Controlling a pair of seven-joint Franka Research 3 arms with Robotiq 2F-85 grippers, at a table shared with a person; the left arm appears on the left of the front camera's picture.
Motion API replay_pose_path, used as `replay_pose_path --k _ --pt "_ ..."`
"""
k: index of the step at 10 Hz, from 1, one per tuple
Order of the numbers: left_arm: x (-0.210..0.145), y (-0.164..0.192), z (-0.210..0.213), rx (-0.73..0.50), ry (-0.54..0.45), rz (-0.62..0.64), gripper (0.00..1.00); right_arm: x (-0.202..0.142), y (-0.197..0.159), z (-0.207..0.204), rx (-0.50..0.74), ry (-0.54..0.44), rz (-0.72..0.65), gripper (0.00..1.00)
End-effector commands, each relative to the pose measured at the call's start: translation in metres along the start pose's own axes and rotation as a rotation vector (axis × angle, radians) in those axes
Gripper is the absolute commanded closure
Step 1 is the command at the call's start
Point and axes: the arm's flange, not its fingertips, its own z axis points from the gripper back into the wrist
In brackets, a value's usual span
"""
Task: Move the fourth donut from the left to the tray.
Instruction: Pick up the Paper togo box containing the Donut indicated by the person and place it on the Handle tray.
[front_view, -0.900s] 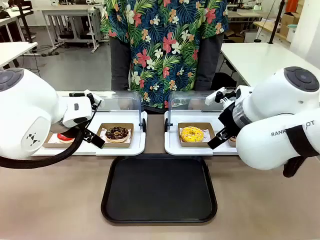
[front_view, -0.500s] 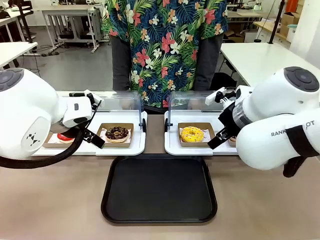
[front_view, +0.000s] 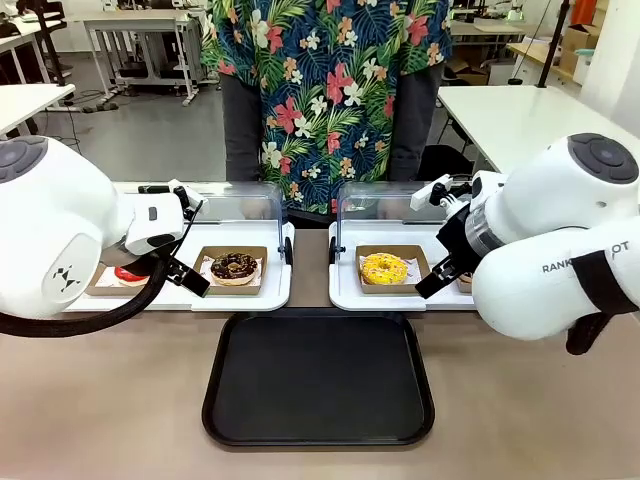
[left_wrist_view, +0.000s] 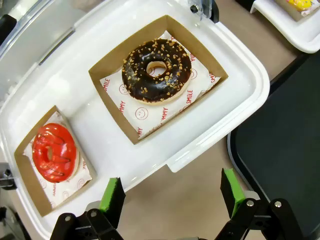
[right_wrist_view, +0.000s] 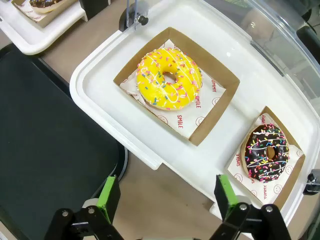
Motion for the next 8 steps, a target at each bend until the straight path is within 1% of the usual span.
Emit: replay_pose_path --k 1,2,3,4,5,6,7,8 --pt "0.000 0.000 0.000 0.000 0.000 0.000 0.00 0.000 0.000 0.000 0.000 0.000 0.000 0.00" --pt "0.012 0.025 0.023 -0.080 -0.024 0.025 0.00 0.012 -0.018 0.024 0.012 -0.030 -0.032 0.00" --pt "0.016 0.061 0.039 -0.127 -0.020 0.051 0.00 0.018 -0.040 0.050 0.049 -0.065 -0.058 0.00" --pt "0.017 0.096 0.053 -0.199 -0.004 0.061 0.00 0.018 -0.064 0.073 0.085 -0.092 -0.085 0.00" --pt "0.017 0.135 0.065 -0.289 -0.012 0.069 0.00 0.013 -0.090 0.093 0.145 -0.125 -0.110 0.00" --pt "0.012 0.162 0.074 -0.367 -0.037 0.054 0.00 0.003 -0.114 0.105 0.195 -0.146 -0.124 0.00" --pt "0.003 0.182 0.081 -0.452 -0.066 0.032 0.00 -0.011 -0.132 0.111 0.236 -0.180 -0.124 0.00" --pt "-0.006 0.201 0.090 -0.507 -0.099 0.018 0.00 -0.028 -0.147 0.113 0.294 -0.228 -0.129 0.00"
